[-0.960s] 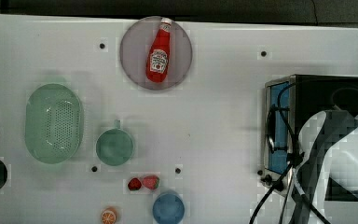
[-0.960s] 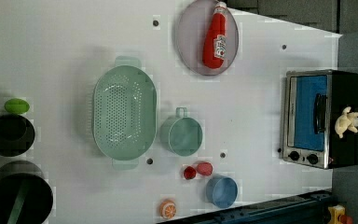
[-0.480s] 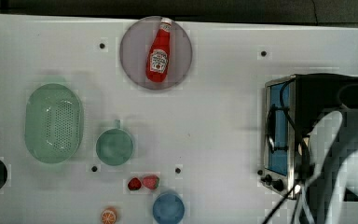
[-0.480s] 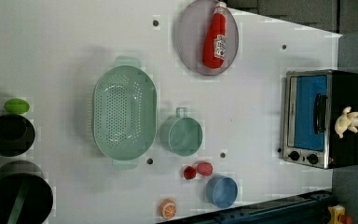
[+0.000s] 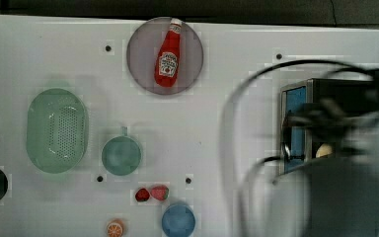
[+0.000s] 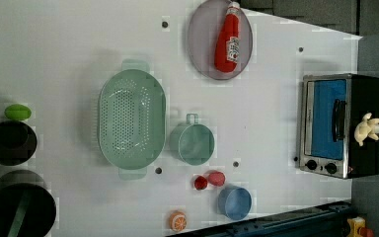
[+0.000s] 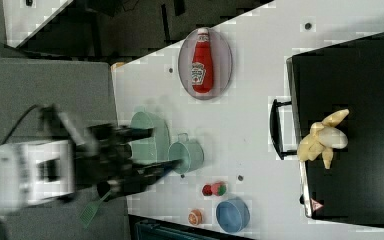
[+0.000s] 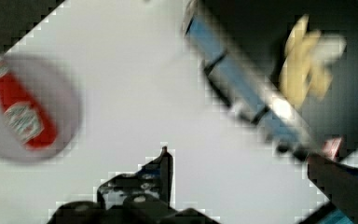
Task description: Pick banana from table and place on oven.
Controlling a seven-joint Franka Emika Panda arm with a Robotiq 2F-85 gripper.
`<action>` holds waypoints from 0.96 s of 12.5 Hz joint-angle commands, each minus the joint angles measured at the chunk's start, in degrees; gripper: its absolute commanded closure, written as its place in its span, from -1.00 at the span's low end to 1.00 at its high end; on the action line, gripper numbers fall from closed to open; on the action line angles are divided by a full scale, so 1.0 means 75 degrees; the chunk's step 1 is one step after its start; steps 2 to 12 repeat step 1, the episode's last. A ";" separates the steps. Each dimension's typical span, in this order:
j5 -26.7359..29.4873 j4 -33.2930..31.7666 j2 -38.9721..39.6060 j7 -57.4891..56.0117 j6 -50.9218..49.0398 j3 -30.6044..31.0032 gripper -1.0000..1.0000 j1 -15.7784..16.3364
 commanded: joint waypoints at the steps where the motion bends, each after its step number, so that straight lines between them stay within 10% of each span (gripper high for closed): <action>1: 0.0047 -0.0011 0.0072 0.3029 -0.0148 0.1216 -1.00 0.0769; 12: 0.0047 -0.0011 0.0072 0.3029 -0.0148 0.1216 -1.00 0.0769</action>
